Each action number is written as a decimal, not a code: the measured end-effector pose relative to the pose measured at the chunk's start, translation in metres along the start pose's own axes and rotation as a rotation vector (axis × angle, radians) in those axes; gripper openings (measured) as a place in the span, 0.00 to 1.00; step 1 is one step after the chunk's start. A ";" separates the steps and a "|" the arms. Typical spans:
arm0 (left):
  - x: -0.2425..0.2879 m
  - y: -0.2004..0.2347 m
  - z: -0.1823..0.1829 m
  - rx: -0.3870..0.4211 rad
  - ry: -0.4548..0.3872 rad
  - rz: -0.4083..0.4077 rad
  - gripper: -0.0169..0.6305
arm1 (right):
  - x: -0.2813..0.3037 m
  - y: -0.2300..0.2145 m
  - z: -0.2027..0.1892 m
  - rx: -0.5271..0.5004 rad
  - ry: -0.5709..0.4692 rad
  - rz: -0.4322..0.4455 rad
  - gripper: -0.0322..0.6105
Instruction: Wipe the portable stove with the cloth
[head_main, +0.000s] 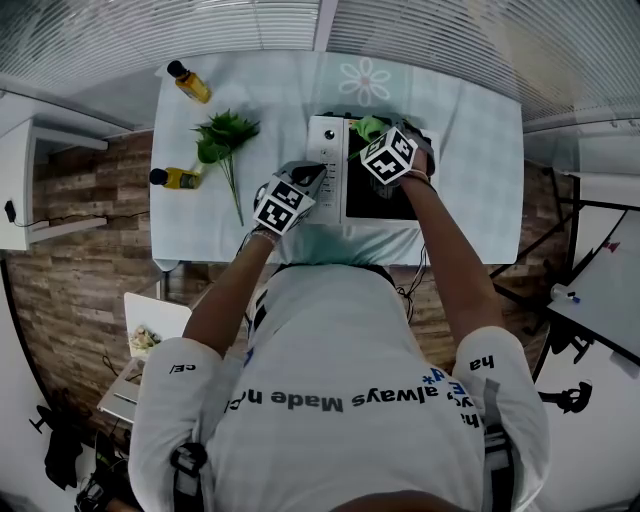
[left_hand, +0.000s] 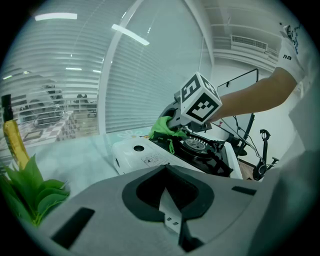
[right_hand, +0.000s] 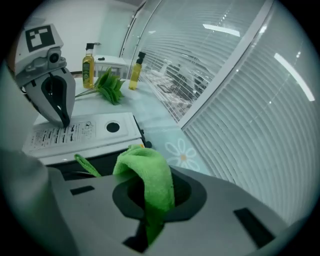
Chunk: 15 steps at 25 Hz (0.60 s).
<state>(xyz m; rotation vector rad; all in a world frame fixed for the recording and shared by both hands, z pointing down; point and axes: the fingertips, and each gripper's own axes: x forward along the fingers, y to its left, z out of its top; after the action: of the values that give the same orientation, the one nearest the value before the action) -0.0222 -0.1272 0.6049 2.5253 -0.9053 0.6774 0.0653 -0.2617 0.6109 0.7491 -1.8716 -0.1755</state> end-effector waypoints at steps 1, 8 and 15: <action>0.000 0.000 0.000 0.000 0.000 0.000 0.05 | 0.001 0.003 0.004 -0.005 -0.006 0.002 0.09; 0.001 0.001 -0.001 0.000 0.002 0.000 0.05 | -0.001 0.000 0.006 0.033 -0.046 0.035 0.09; 0.000 0.001 0.000 0.008 0.004 -0.002 0.05 | -0.052 -0.020 0.030 0.044 -0.159 -0.073 0.09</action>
<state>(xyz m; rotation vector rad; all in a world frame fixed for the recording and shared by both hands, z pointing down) -0.0225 -0.1275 0.6054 2.5302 -0.8998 0.6869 0.0593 -0.2542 0.5485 0.8549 -2.0054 -0.2475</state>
